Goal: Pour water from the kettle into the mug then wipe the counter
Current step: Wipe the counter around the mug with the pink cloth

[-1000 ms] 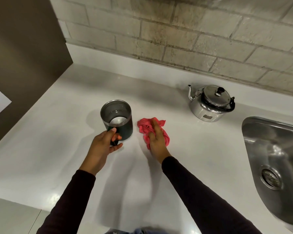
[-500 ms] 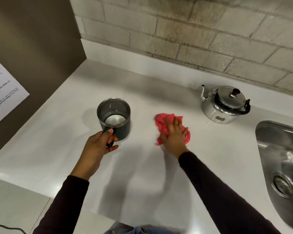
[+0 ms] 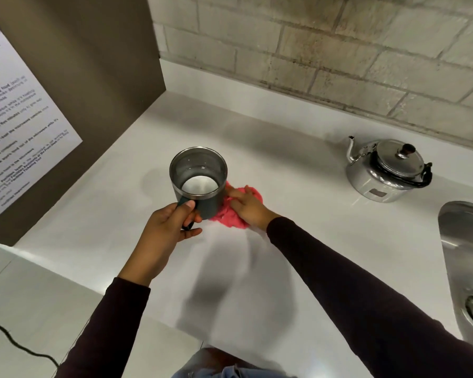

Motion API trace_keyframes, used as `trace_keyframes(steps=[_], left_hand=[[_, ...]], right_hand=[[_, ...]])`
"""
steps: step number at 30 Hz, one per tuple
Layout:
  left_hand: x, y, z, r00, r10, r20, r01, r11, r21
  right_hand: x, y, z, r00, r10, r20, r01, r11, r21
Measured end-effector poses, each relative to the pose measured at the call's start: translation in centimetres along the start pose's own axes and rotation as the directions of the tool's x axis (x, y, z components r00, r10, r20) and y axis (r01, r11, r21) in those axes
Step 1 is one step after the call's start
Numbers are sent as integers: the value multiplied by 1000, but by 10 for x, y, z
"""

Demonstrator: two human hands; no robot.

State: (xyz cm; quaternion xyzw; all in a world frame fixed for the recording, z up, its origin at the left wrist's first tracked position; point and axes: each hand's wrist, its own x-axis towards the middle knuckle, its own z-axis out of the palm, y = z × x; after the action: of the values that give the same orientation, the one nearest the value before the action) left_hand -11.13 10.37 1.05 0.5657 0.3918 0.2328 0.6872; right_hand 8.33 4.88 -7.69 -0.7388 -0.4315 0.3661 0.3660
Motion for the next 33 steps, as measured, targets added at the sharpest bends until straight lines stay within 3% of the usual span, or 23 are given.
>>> trace_keyframes(steps=[3,7,16,25,33], left_hand=[[0,-2,1,1000,8,10,-8,1000,-3],[4,-12,7,1000,-7,26,7,1000,7],[21,-36,51,991,-42,128,37,999,37],[34,-54,81,984,-93,154,91,996,19],[36,-51,85,982,-104,155,94,993,75]], right_hand=[[-26,9,1,994,-86,62,93,988,-122],[-64,24,-10,980,-155,122,170,977,-127],[-133,58,-15,995,-58,-86,51,996,-76],[-147,66,-8,985,-23,-168,-2,989,-147],[-153,60,-10,968,22,-251,-30,999,-27]])
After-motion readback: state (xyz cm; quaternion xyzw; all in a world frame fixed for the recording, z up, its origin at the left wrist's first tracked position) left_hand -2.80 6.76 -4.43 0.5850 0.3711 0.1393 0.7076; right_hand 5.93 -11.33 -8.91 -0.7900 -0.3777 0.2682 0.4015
